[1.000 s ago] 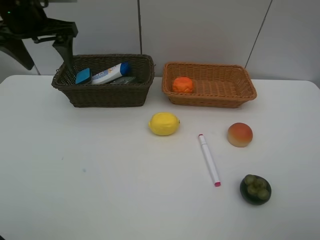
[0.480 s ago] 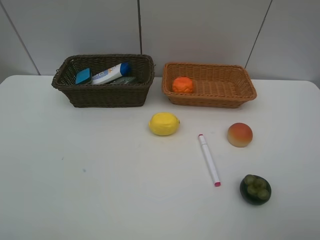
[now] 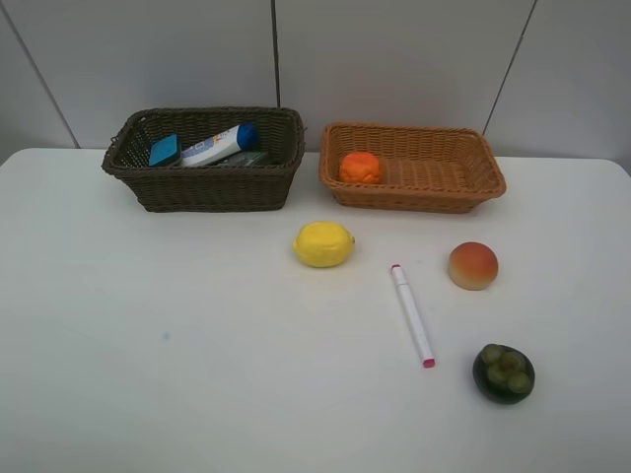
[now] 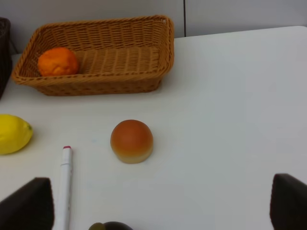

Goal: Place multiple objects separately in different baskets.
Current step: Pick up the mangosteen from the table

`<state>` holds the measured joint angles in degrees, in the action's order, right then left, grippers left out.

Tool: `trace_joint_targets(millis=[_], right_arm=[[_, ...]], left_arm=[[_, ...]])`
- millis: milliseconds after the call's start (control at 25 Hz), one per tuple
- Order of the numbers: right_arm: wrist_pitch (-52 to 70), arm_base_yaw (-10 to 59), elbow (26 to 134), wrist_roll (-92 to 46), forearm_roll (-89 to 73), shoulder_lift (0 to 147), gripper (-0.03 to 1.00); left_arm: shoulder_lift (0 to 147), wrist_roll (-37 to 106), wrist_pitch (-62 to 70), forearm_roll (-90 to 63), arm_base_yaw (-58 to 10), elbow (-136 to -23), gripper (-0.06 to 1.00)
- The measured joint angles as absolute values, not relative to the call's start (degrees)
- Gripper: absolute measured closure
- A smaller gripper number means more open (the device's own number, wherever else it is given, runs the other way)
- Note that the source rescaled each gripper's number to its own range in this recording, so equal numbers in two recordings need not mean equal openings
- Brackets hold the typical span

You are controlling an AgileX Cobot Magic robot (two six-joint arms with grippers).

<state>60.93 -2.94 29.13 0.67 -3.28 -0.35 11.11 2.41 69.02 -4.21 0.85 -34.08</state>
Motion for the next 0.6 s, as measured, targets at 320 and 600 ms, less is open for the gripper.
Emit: trace_joint_targets(millis=[320,600], right_arm=[[60.93,-2.94,29.13,0.67,-3.28,-0.35,-0.03],[60.93,-2.94,29.13,0.67,-3.34,-0.35,-0.03]], left_arm=[[-0.36,4.65,69.02,-4.22,0.72,-31.90,-0.06],[-0.36,4.56,62.70,-5.46,-0.65,-29.61,-0.06]])
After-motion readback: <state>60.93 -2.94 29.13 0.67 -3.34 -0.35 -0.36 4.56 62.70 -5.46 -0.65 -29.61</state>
